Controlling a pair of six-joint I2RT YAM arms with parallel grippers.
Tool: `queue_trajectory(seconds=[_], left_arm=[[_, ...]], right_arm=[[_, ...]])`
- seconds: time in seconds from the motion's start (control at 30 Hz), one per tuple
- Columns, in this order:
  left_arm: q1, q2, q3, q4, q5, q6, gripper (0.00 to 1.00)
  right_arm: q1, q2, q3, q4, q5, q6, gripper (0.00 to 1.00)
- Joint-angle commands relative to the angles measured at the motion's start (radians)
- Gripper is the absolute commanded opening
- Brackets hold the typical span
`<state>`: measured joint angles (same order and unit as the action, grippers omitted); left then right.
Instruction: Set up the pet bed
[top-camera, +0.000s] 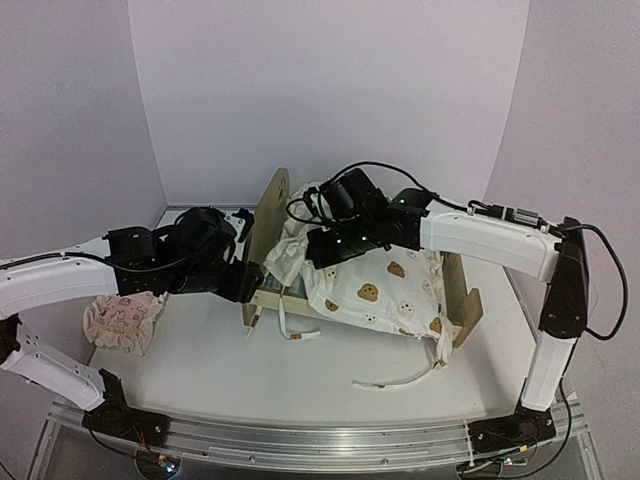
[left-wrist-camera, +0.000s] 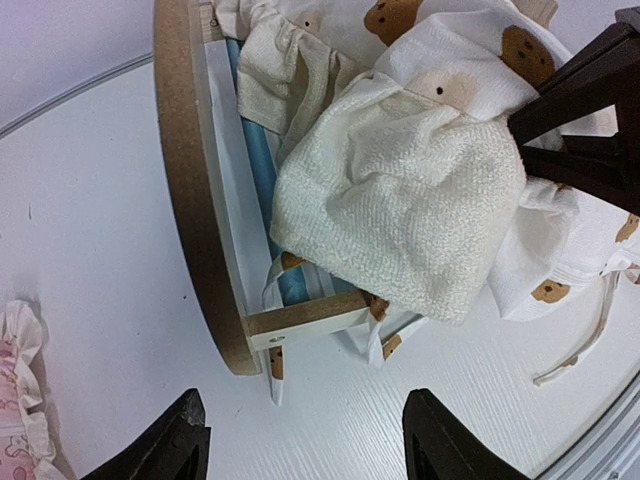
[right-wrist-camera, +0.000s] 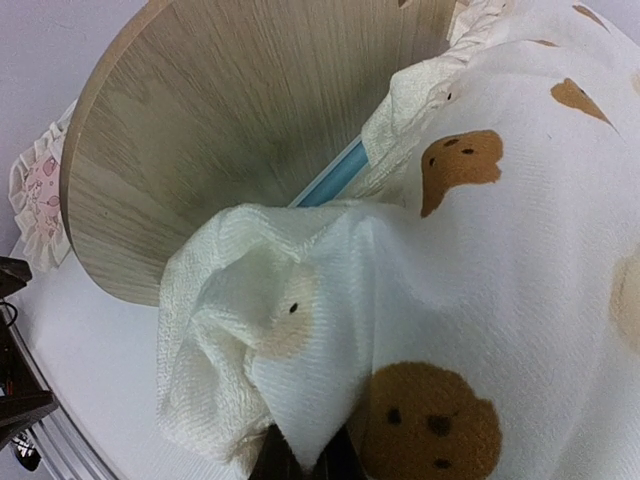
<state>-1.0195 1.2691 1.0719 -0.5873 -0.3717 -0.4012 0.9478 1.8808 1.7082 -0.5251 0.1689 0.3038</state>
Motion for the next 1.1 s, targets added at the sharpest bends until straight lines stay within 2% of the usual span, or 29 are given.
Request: queue_trajectory(seconds=[0.0,0.17,0.5,0.8,1.07], left_arm=[[0.005,-0.017,0.047,-0.036,-0.051,-0.02,0.69],[0.005,0.05,0.064,-0.068,-0.147,-0.065,0.68],[0.005,0.06,0.024,-0.09,-0.099,-0.135,0.67],[0.005,0.016,-0.196,-0.06,0.029,-0.287,0.59],[0.006,0.11,-0.293,0.085,0.076,-0.286,0.55]], right_arm=[[-0.003,0.023,0.045,0.016,0.033,-0.001,0.0],[-0.003,0.052,0.052,0.016,0.012,0.015,0.0],[-0.002,0.122,0.089,0.016,-0.036,0.023,0.02],[-0.001,0.18,0.17,0.016,-0.116,0.064,0.03],[-0.001,0.185,0.162,0.017,-0.13,0.081,0.14]])
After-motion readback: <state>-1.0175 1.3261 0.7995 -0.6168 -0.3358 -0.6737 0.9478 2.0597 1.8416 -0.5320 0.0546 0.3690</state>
